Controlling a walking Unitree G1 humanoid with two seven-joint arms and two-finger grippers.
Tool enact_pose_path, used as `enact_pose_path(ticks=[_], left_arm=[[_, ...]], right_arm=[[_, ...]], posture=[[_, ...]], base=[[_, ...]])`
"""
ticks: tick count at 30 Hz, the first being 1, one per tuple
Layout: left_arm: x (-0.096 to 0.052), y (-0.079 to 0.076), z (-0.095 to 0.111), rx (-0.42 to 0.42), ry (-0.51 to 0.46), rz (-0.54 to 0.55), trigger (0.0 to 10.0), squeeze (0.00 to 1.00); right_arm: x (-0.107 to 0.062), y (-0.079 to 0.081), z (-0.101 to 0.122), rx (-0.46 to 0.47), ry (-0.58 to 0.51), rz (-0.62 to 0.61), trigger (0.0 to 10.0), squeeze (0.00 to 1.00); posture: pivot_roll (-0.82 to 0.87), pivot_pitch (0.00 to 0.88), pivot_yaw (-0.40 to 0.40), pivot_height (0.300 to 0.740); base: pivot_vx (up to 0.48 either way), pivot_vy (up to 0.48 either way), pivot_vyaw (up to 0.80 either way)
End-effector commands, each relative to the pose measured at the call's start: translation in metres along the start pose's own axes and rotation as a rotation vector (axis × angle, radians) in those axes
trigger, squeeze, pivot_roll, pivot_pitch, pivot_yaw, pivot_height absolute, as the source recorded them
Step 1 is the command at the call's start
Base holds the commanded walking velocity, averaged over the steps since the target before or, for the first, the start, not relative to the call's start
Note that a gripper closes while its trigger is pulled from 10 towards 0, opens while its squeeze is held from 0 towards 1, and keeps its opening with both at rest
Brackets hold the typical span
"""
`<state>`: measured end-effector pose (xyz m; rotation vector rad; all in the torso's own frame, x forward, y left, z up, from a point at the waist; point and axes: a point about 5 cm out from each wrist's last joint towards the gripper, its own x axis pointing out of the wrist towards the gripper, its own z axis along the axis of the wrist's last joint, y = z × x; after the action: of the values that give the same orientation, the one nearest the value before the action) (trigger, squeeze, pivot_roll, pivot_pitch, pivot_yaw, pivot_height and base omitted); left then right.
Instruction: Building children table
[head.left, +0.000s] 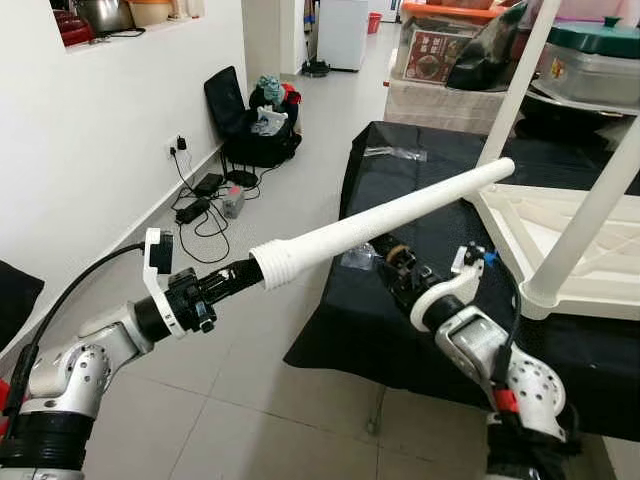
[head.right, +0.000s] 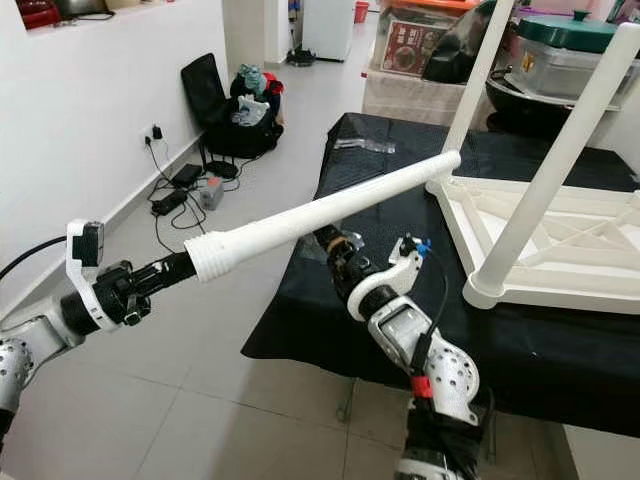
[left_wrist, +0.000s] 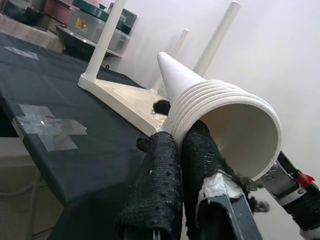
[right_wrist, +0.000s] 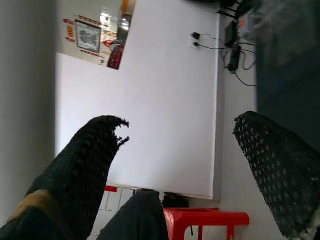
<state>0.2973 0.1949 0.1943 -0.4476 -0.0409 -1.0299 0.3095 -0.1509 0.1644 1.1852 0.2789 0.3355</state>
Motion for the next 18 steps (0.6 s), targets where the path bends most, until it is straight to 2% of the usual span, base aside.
enact_pose_path(ticks=[1, 2, 3, 6, 11, 13, 14, 15, 16, 18], left_arm=[[-0.004, -0.003, 0.01, 0.03, -0.012, -0.01, 10.0, 0.0], [-0.004, -0.003, 0.01, 0.03, -0.012, -0.01, 10.0, 0.0], [-0.01, -0.002, 0.024, 0.07, -0.03, 0.008, 10.0, 0.0], [-0.017, -0.001, 0.035, 0.103, -0.04, 0.026, 10.0, 0.0], [-0.019, -0.001, 0.039, 0.113, -0.042, 0.029, 10.0, 0.0], [-0.019, -0.002, 0.033, 0.108, -0.014, 0.024, 10.0, 0.0], [-0.019, -0.002, 0.033, 0.108, -0.014, 0.024, 10.0, 0.0], [-0.019, -0.003, 0.028, 0.105, 0.005, 0.017, 10.0, 0.0], [-0.019, -0.003, 0.028, 0.105, 0.005, 0.017, 10.0, 0.0], [-0.017, -0.004, 0.022, 0.103, 0.032, 0.002, 10.0, 0.0]], right_arm=[[-0.005, -0.001, 0.003, -0.002, -0.01, -0.002, 10.0, 0.0], [-0.005, -0.001, 0.003, -0.002, -0.01, -0.002, 10.0, 0.0], [-0.007, -0.003, 0.007, -0.003, -0.021, -0.008, 10.0, 0.0], [-0.007, -0.001, 0.01, -0.004, -0.025, 0.003, 10.0, 0.0], [-0.006, 0.001, 0.011, -0.006, -0.025, 0.012, 10.0, 0.0], [-0.001, 0.019, 0.012, 0.015, -0.028, 0.065, 10.0, 0.0], [-0.001, 0.019, 0.012, 0.015, -0.028, 0.065, 10.0, 0.0], [0.001, 0.03, 0.012, 0.021, -0.026, 0.103, 10.0, 0.0], [0.001, 0.03, 0.012, 0.021, -0.026, 0.103, 10.0, 0.0], [0.003, 0.049, 0.009, 0.021, -0.016, 0.156, 10.0, 0.0]], posture=[[0.08, 0.0, -0.106, 0.74], [0.08, 0.0, -0.106, 0.74], [0.08, 0.0, -0.107, 0.74], [0.09, 0.0, -0.111, 0.74], [0.09, 0.0, -0.112, 0.74], [0.09, 0.0, -0.112, 0.74], [0.09, 0.0, -0.112, 0.74], [0.09, 0.0, -0.112, 0.74], [0.09, 0.0, -0.112, 0.74], [0.09, 0.0, -0.112, 0.74]], base=[[0.0, 0.0, 0.0], [0.0, 0.0, 0.0], [0.0, 0.0, 0.0], [0.0, 0.0, 0.0], [0.0, 0.0, 0.0], [0.0, 0.0, 0.0], [0.0, 0.0, 0.0], [0.0, 0.0, 0.0], [0.0, 0.0, 0.0], [0.0, 0.0, 0.0]])
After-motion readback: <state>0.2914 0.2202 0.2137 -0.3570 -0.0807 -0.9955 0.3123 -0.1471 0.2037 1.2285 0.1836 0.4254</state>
